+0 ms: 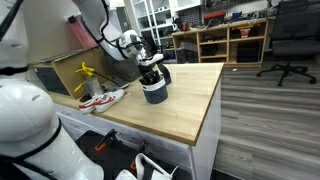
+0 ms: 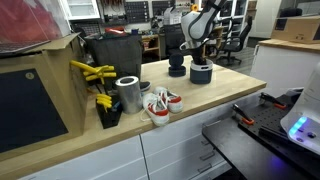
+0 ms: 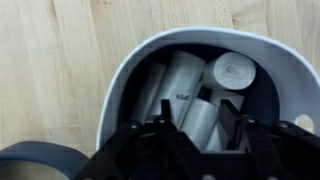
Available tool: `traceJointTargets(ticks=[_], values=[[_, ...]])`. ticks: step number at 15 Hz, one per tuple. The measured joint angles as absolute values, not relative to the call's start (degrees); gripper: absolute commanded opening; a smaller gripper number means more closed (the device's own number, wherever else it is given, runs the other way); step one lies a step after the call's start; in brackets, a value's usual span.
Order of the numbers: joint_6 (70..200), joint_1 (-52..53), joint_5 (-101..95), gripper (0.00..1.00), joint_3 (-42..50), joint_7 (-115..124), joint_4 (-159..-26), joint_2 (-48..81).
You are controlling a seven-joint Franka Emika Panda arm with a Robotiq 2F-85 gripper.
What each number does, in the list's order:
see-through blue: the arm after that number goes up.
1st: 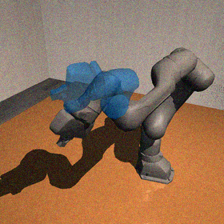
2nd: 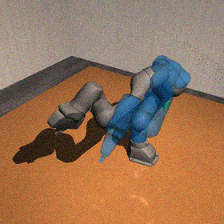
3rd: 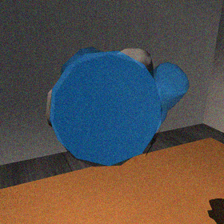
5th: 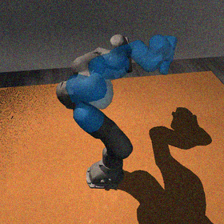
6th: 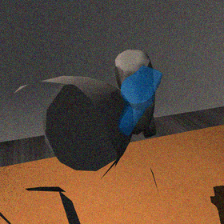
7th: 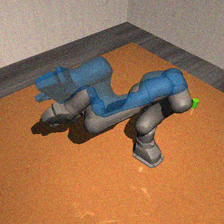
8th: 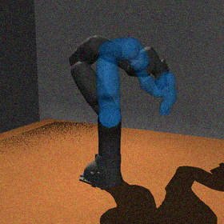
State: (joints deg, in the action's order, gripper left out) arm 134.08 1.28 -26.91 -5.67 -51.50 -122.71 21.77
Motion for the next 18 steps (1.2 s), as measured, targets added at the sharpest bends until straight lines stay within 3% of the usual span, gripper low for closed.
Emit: traceJointTargets(ticks=[2, 4, 18], values=[[134.8, 1.3, -26.9, 0.08, -5.7, -51.5, -123.2, 21.7], [135.5, 1.3, -26.9, 0.00, -5.7, -51.5, -123.6, 21.5], [133.4, 1.2, -17.3, 0.00, -5.7, -50.2, -123.2, 16.8]])
